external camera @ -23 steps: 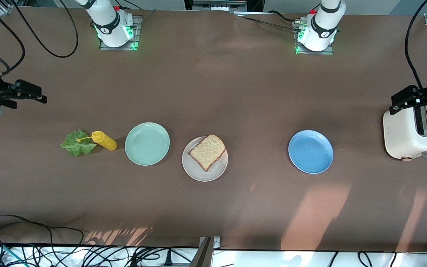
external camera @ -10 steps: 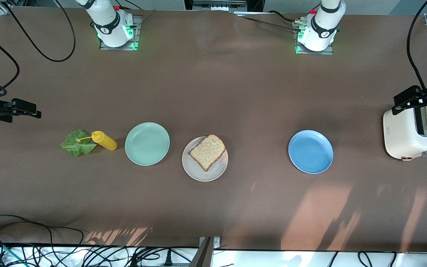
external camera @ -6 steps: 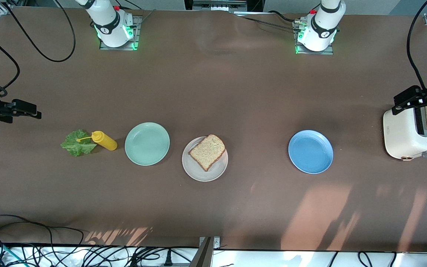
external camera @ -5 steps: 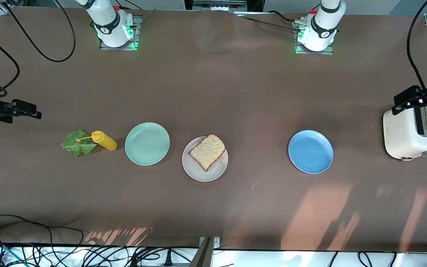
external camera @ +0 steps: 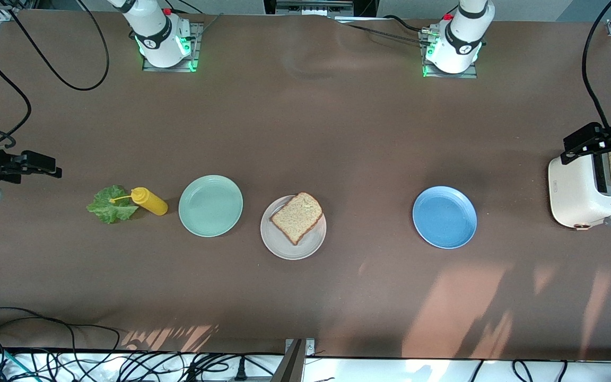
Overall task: Make sandwich on beige plate with both arms
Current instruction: 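Move the right gripper toward the green lettuce leaf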
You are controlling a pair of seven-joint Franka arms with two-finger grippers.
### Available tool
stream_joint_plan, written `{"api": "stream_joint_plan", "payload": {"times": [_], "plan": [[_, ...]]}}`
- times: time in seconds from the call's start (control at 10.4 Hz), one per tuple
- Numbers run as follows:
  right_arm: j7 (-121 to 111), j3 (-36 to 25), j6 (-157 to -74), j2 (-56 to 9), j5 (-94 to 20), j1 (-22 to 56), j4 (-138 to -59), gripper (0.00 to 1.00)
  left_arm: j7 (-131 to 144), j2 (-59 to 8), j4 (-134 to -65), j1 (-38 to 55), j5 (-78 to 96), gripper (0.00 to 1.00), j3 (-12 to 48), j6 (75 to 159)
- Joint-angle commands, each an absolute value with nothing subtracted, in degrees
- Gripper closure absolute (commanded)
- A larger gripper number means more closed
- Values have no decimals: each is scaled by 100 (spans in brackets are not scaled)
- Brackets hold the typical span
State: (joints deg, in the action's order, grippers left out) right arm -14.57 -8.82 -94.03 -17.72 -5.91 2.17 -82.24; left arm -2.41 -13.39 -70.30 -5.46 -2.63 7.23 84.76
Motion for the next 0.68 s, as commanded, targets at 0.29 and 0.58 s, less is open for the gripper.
{"api": "stream_joint_plan", "payload": {"times": [0.29,0.58], "plan": [[-1547,-853,-9746,-2213,131,299,-8139,0,-325,-1239,-7093,-501,-352,0,773,8429],[-1573,-853,-9844,-2390,79,237,-8139,0,-325,-1239,-7093,-510,-352,0,747,8429]]}}
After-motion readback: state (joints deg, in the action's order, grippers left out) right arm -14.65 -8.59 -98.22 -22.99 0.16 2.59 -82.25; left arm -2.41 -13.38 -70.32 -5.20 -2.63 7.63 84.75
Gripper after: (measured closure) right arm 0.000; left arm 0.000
